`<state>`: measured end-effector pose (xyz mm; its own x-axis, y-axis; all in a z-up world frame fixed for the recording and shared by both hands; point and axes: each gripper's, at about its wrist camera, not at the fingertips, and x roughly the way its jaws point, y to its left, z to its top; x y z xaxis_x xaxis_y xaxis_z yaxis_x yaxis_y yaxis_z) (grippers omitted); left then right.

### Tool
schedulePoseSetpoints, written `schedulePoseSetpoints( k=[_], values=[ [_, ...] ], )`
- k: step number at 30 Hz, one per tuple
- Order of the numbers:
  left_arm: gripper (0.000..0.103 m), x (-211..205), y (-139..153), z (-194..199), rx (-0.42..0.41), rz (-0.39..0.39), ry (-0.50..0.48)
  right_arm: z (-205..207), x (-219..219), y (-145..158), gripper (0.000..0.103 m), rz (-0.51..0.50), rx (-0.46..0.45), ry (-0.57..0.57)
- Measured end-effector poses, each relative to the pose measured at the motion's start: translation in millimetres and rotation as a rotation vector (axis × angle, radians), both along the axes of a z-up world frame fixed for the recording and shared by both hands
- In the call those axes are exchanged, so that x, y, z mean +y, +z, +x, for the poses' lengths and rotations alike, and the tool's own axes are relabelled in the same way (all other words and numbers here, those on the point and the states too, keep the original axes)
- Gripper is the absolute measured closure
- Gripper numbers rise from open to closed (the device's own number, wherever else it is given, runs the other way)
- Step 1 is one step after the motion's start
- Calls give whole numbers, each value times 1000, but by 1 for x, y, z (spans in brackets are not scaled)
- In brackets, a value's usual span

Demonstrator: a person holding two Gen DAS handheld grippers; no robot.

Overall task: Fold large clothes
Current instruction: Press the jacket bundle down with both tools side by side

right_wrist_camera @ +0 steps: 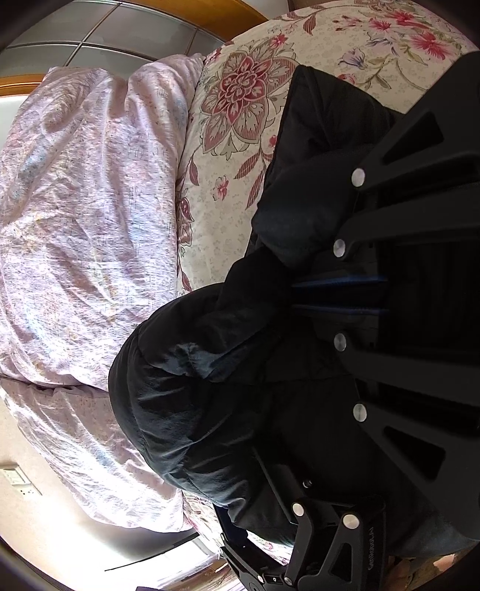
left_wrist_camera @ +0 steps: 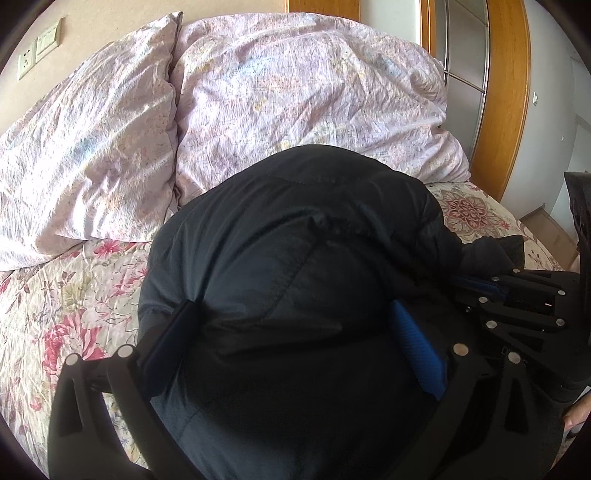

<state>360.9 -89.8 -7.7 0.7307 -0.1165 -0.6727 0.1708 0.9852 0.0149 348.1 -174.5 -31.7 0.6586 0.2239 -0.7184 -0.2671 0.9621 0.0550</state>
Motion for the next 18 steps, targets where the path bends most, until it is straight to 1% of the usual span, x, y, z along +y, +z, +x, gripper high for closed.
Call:
schedulePoseSetpoints(
  k=[3,7,9,10,14,18],
  values=[
    [2,1,-3,3,-1,-6,7,4,1,-4,94,-7,-2,-8],
    [2,-5,0,1,-6,34,18,2,1,1,93,-18,-10,-27],
    [2,-4,7,-3,-4,39,15,-5,0,10,93,-25,-16,-37],
    [2,-3,12,-7,-4,38,15,-13,-3,19,93,-12,-20,-43],
    [2,3,32,-21,5,23,18,-40,-13,44,92,80,-34,-46],
    [2,7,44,-37,-11,50,10,-65,-8,57,92,75,-59,-30]
  ],
)
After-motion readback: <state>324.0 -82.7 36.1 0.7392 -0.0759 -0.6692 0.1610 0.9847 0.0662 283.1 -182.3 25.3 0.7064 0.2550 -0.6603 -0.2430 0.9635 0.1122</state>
